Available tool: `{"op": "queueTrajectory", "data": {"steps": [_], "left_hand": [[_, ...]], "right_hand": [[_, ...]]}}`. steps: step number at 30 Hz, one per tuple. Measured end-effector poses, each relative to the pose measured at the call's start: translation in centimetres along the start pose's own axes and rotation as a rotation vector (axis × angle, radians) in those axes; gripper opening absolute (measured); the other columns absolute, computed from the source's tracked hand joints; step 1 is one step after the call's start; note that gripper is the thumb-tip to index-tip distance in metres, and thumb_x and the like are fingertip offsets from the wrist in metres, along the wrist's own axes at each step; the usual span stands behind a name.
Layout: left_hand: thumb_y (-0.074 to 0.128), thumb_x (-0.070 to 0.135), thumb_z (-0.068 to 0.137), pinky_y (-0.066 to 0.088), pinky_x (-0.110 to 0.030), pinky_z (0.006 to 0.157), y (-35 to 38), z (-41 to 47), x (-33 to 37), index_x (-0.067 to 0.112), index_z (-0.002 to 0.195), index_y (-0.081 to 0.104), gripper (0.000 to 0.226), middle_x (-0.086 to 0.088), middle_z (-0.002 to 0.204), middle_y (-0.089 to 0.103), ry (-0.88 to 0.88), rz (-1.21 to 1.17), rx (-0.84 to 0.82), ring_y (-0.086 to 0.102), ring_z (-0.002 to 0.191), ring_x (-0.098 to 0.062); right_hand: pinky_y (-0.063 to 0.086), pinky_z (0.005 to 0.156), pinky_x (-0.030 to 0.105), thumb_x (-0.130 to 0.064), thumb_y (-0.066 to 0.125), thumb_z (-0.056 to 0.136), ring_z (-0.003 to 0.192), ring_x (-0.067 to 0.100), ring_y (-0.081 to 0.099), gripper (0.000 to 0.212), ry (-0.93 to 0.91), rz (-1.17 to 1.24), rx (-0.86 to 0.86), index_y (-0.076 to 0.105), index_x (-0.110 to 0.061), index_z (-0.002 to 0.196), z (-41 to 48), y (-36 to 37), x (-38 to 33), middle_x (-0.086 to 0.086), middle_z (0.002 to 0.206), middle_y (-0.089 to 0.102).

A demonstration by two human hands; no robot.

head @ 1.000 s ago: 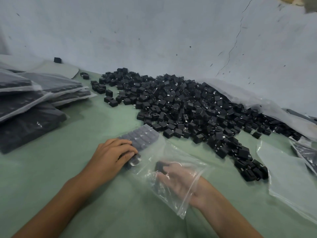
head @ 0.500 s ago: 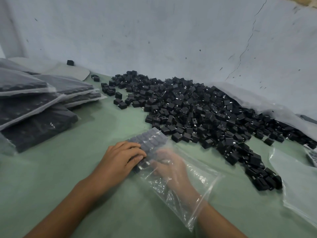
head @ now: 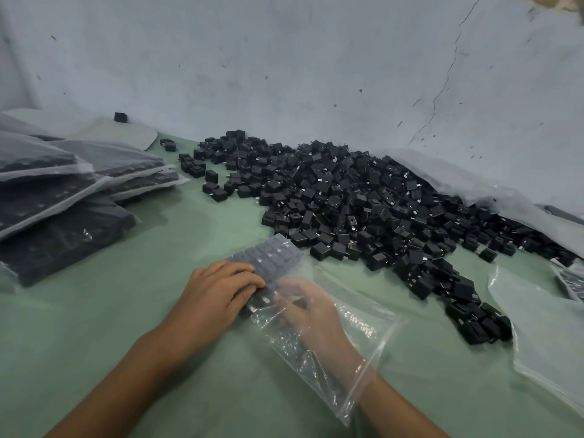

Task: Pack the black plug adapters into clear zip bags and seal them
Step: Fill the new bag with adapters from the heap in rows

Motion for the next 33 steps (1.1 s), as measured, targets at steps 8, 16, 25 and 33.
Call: {"op": "queueTrajectory", "data": {"steps": [8,16,25,33], "left_hand": [[0.018,0.054,0.092,0.017,-0.026,0.098,0.5,-0.2,1.7,0.051,0.124,0.060,0.053,0.038,0.136,0.044,0.015,0.054,-0.002,0.030,0.128,0.017],[0.022,0.055,0.095,0.022,-0.029,0.096,0.4,-0.4,1.7,0.049,0.115,0.064,0.047,0.035,0.129,0.052,0.014,0.046,0.055,0.041,0.125,0.013],[0.028,0.054,0.099,0.026,-0.031,0.095,0.4,-0.4,2.2,0.046,0.109,0.064,0.038,0.032,0.123,0.057,0.047,0.059,0.105,0.045,0.120,0.010],[0.025,0.055,0.099,0.026,-0.034,0.098,0.4,-0.3,2.1,0.046,0.112,0.063,0.041,0.033,0.125,0.054,0.061,0.029,0.098,0.042,0.124,0.009]], "right_hand": [[0.057,0.075,0.021,0.010,0.057,0.091,0.095,0.009,0.070,0.044,-0.038,-0.114,-0.121,0.059,-0.014,0.128,-0.6,-0.2,-0.5,0.004,0.115,0.068],[0.053,0.087,0.027,0.016,0.058,0.087,0.096,0.015,0.069,0.035,0.132,-0.130,-0.398,0.081,-0.011,0.088,-8.5,-9.6,-0.5,0.009,0.098,0.076],[0.046,0.061,0.013,-0.011,0.057,0.096,0.067,0.000,0.059,0.031,-0.072,-0.531,-0.074,0.072,-0.037,0.098,3.3,-15.2,-3.9,-0.016,0.090,0.068],[0.041,0.096,0.033,-0.014,0.060,0.095,0.113,0.022,0.041,0.055,-0.046,-0.997,-0.285,0.046,-0.025,0.147,13.9,-7.8,3.7,-0.001,0.117,0.039]]}}
Point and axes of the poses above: each hand's wrist, its own z-axis towards the middle knuckle, its own y-axis out of the palm, x = y × z, the point moved 7 cm from there along z, towards the middle knuckle
